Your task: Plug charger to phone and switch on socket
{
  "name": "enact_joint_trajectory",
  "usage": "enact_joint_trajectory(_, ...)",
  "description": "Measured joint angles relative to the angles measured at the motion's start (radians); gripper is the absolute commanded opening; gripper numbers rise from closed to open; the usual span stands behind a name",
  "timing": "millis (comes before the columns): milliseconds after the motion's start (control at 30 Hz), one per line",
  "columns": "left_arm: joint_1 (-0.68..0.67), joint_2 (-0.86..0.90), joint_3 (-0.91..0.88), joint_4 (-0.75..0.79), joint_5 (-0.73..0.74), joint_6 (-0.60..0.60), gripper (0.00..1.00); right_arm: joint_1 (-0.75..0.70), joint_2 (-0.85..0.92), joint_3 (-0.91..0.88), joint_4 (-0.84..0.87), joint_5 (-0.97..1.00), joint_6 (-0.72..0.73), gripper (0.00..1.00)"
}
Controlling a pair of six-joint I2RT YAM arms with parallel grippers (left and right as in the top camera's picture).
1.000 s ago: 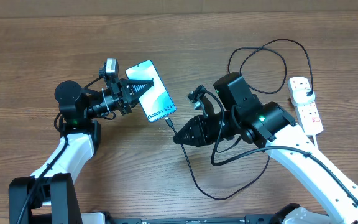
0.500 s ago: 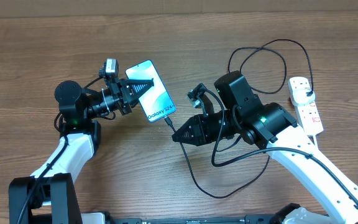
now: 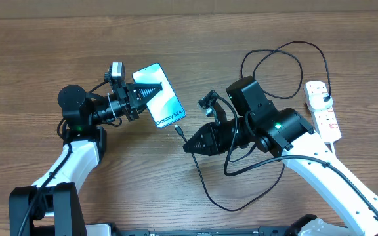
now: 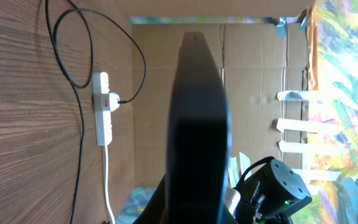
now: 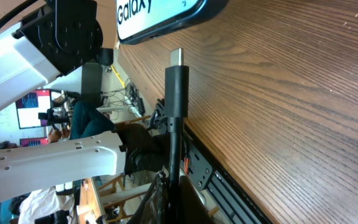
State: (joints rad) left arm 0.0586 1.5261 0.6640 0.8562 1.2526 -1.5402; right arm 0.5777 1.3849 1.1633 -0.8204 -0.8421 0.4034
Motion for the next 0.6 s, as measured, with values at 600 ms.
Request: enact_joint_trajectory(600,0.000,0.000,0.000,0.000,0.000,0.000,0.04,0.000,0.000,0.000,0.042,-0.034,-0.008,0.04)
